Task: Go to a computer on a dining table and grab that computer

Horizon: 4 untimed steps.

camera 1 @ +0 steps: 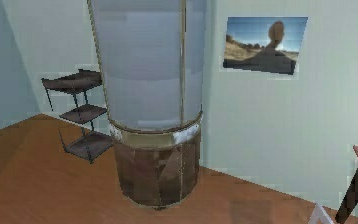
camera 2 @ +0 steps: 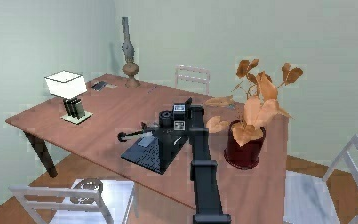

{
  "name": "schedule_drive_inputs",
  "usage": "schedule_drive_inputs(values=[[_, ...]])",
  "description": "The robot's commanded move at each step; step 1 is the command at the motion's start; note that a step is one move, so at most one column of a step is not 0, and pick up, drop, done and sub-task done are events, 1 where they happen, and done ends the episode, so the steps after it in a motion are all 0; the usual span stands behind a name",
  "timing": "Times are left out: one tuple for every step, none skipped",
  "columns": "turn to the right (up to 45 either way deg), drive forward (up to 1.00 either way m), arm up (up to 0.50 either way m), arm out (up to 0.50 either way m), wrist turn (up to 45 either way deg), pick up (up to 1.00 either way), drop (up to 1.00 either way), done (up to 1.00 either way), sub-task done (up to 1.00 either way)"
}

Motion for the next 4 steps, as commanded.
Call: schedule_drive_inputs(values=[[0.0, 0.0, 0.0, 0.0, 30.0, 0.0, 0.0, 0.0, 0.0], [0.0, 0.0, 0.0, 0.0, 0.0, 1.0, 0.0, 0.0, 0.0], [0.0, 0.0, 0.1, 0.0, 0.0, 0.0, 0.0, 0.0, 0.0], [0.0, 0.0, 0.0, 0.0, 0.0, 0.0, 0.0, 1.0, 0.0]])
